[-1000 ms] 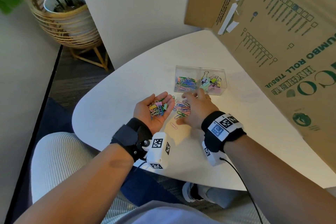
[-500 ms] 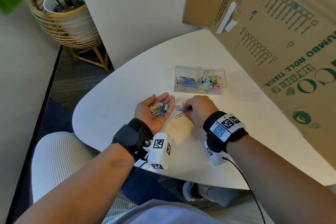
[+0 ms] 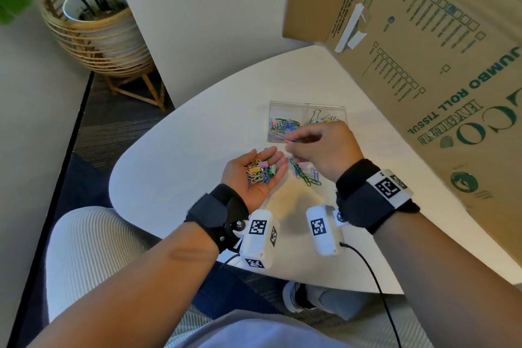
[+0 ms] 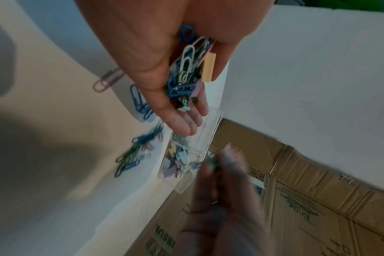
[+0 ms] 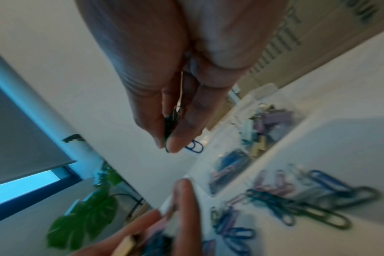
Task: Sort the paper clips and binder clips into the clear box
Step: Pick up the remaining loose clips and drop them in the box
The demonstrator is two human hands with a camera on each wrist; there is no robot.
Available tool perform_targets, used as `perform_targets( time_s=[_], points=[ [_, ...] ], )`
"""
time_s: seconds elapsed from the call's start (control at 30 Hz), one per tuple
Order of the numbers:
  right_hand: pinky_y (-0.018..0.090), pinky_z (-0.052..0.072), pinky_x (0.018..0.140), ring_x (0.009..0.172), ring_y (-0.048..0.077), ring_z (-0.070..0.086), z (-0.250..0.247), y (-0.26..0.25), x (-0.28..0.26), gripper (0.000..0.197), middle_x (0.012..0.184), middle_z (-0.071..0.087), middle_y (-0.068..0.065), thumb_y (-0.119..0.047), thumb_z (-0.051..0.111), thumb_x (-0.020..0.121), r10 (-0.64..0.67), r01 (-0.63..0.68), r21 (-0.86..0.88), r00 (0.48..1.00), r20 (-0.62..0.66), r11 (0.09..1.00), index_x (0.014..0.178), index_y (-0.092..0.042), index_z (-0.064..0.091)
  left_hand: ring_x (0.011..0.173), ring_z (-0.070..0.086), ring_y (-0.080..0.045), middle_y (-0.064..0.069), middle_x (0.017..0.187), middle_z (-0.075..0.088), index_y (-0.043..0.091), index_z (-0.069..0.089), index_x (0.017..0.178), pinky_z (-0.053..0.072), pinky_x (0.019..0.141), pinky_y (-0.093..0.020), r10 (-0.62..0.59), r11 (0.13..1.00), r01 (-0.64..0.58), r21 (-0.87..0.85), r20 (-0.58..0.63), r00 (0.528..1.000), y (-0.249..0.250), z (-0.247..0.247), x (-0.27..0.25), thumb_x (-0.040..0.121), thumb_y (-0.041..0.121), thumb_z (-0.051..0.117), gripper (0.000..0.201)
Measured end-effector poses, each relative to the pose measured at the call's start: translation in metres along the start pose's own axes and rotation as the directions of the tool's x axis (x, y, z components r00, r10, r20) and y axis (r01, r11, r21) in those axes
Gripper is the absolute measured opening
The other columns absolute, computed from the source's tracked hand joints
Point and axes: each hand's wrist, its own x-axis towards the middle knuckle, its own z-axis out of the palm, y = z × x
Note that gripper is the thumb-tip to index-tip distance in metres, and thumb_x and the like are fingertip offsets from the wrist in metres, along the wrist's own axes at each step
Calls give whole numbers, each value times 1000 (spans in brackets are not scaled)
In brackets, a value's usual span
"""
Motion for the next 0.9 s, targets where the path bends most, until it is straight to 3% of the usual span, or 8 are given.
perform_targets(
  time_s=[0.1,0.2,0.3,0.43,0.53,0.67,0.8,0.9],
  points=[
    [26,56,69,68,10,67,15,-8,-7,13,79,72,-2,-7,75,78,-53,86,-218,987,154,972,88,-15,76,91,65,-33,-19,95,65,1,58,111,53,83,-44,-48,998,46,54,51,998,-11,8,-1,99,22,36,33],
    [13,46,74,81,5,62,19,-11,-13,21,93,69,-7,-17,73,82,-32,171,-466,957,290,868,103,-18,74,106,55,-31,-17,105,60,5,52,124,42,97,-41,-79,994,73,80,83,993,-17,13,0,96,19,34,36],
    [13,48,69,68,-4,59,13,-18,-17,17,85,68,-11,-23,67,88,-87,195,-429,962,258,882,102,-20,75,100,57,-29,-17,105,61,3,49,132,49,87,-37,-71,995,64,71,105,992,-16,15,1,97,20,33,42],
    [19,54,71,55,3,67,1,-29,-18,16,70,71,-11,-24,61,93,-132,163,-297,984,122,941,94,-17,75,82,66,-29,-19,94,65,-3,57,113,59,71,-38,-53,998,54,-10,117,992,-10,20,-1,99,23,36,36],
    [8,47,65,62,-2,65,-10,-35,-16,11,70,69,-13,-17,63,91,-223,222,-287,974,31,932,87,-16,73,69,70,-30,-20,82,68,-4,61,95,59,67,-40,-35,998,42,-47,134,990,-4,26,-3,100,23,35,39],
    [27,48,81,82,6,59,-10,-28,-15,17,82,69,-13,-23,65,86,-243,315,-546,949,201,776,101,-28,74,68,68,-27,-18,83,67,-3,59,101,57,63,-32,-31,999,36,-34,136,990,-1,28,-5,98,23,37,34],
    [33,43,87,99,18,50,6,-16,-19,25,106,65,-4,-30,67,85,-225,381,-680,924,310,627,110,-32,70,83,66,-28,-17,99,64,0,55,123,59,65,-31,-43,999,44,-4,126,991,-7,26,-5,97,24,37,40],
    [36,43,89,111,24,46,13,-13,-17,24,112,60,-4,-32,62,89,-187,363,-749,931,313,555,111,-32,68,93,63,-28,-18,104,63,0,52,128,57,74,-34,-42,999,42,1,127,991,-11,27,-5,98,23,36,42]
  ],
)
